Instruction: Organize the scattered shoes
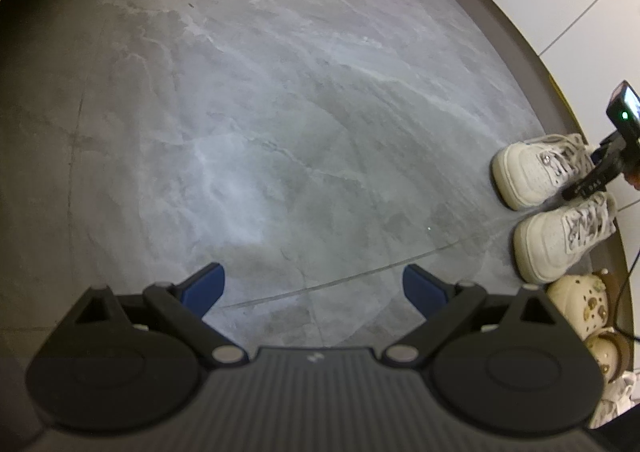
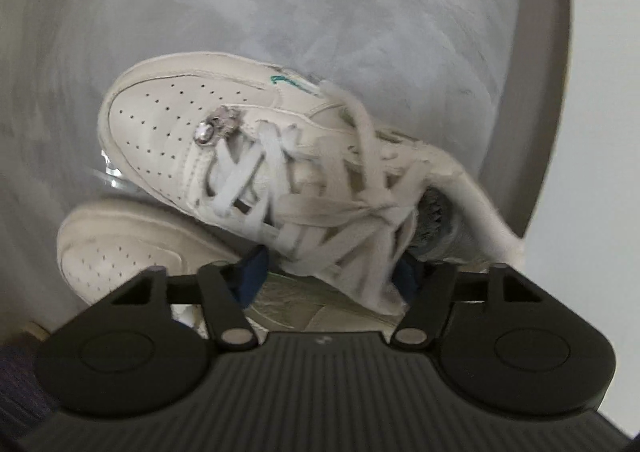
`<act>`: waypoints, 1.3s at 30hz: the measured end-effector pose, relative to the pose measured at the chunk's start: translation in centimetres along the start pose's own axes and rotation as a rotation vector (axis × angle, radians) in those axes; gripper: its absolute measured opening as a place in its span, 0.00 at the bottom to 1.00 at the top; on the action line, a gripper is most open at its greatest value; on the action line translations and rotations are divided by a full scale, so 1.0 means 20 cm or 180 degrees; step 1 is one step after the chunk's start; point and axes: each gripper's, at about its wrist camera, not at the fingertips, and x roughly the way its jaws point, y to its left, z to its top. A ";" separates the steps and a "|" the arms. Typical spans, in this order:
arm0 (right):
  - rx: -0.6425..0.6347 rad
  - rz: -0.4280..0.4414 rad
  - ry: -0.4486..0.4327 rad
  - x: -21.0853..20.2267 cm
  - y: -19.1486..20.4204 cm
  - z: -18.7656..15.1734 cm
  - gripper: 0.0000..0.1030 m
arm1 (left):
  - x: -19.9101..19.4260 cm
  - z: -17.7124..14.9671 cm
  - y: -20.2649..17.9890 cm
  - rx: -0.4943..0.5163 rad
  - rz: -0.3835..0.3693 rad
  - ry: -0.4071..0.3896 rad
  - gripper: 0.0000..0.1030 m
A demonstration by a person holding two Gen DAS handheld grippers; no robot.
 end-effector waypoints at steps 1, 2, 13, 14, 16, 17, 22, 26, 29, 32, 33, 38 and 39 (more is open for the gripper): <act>0.0121 0.0008 -0.0011 -0.02 -0.02 -0.02 0.61 | 0.00 0.00 0.00 0.0006 0.0003 -0.0003 0.95; 0.0150 -0.0006 -0.0028 -0.02 -0.03 -0.02 0.62 | 0.00 0.00 -0.01 0.0011 0.0007 -0.0007 0.95; 0.0673 0.0196 -0.0977 -0.32 -0.06 -0.26 0.63 | -0.09 -0.04 -0.20 0.0337 0.0143 -0.0220 0.95; 0.0804 0.0304 -0.1117 -0.35 -0.04 -0.31 0.63 | -0.10 -0.05 -0.22 0.0370 0.0156 -0.0244 0.95; 0.1050 0.0506 -0.1353 -0.41 0.00 -0.40 0.63 | -0.12 -0.06 -0.26 0.0435 0.0182 -0.0294 0.95; 0.1144 0.0581 -0.1422 -0.43 0.02 -0.43 0.63 | -0.13 -0.06 -0.28 0.0468 0.0195 -0.0318 0.95; 0.1257 0.0914 -0.1763 -0.56 0.19 -0.63 0.66 | -0.18 -0.09 -0.38 0.0636 0.0268 -0.0442 0.95; 0.1268 0.1060 -0.2042 -0.71 0.27 -0.79 0.79 | -0.28 -0.06 -0.49 0.0711 0.0461 -0.0567 0.95; 0.1187 0.1025 -0.2279 -0.81 0.34 -0.89 0.85 | -0.39 -0.08 -0.55 0.0719 0.0468 -0.0589 0.95; 0.1095 0.0796 -0.2380 -0.88 0.40 -1.01 0.86 | -0.50 -0.09 -0.62 0.0764 0.0509 -0.0586 0.95; 0.1153 0.0806 -0.2404 -0.89 0.41 -1.06 0.86 | -0.54 -0.10 -0.65 0.0780 0.0523 -0.0585 0.96; 0.1518 0.0931 -0.2516 -1.00 0.46 -1.29 0.86 | -0.76 -0.21 -0.75 0.0716 0.0581 -0.0661 0.96; 0.1562 0.0909 -0.2527 -1.02 0.48 -1.33 0.86 | -0.81 -0.23 -0.77 0.0698 0.0592 -0.0680 0.96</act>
